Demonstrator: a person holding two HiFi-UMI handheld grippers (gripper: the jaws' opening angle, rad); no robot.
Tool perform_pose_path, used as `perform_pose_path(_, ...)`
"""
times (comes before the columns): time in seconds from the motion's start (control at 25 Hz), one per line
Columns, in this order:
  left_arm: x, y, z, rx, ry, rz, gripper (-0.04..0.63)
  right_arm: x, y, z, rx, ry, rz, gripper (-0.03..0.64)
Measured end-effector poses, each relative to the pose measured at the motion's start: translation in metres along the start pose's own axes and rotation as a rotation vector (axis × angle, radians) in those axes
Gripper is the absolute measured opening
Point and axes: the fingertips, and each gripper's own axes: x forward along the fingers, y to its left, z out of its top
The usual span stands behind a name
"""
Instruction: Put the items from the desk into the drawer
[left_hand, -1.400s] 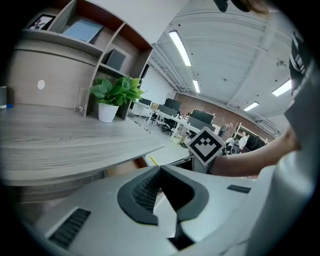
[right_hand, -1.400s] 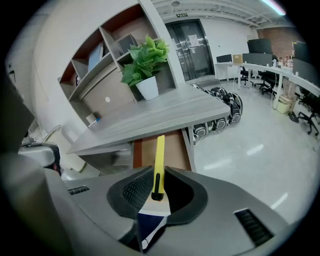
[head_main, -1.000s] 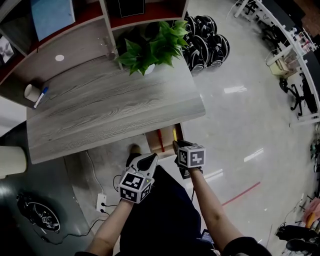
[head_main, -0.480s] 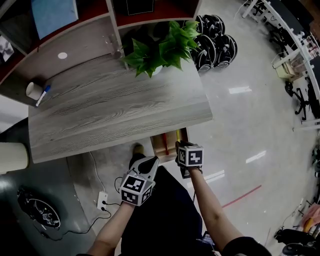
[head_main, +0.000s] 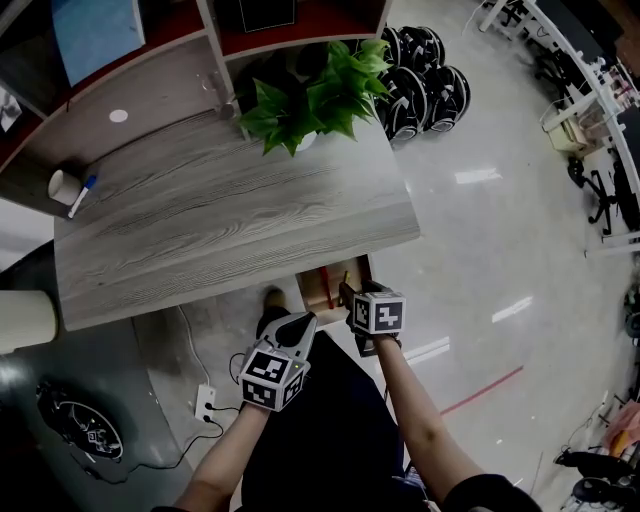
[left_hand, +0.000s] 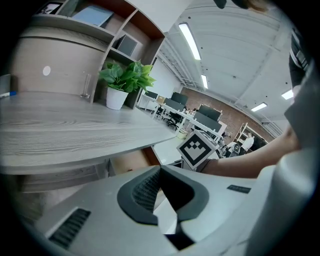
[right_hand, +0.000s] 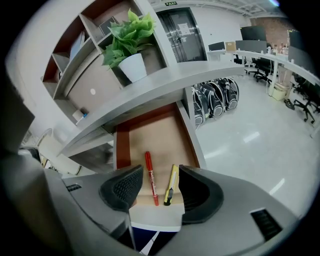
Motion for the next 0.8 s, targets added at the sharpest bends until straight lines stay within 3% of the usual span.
perform_pose_path(0.6, -0.008, -0.017, 0.000, -0.007, -0.032, -0.004, 0.017, -0.030, 0.018, 0.001, -0.003, -0.063, 0.055, 0.199)
perform_pose_path(0.8, -0.015, -0.024, 0.003, -0.011, -0.056, 0.006, 0.017, -0.052, 0.031, 0.008, 0.050, -0.135, 0.101, 0.192)
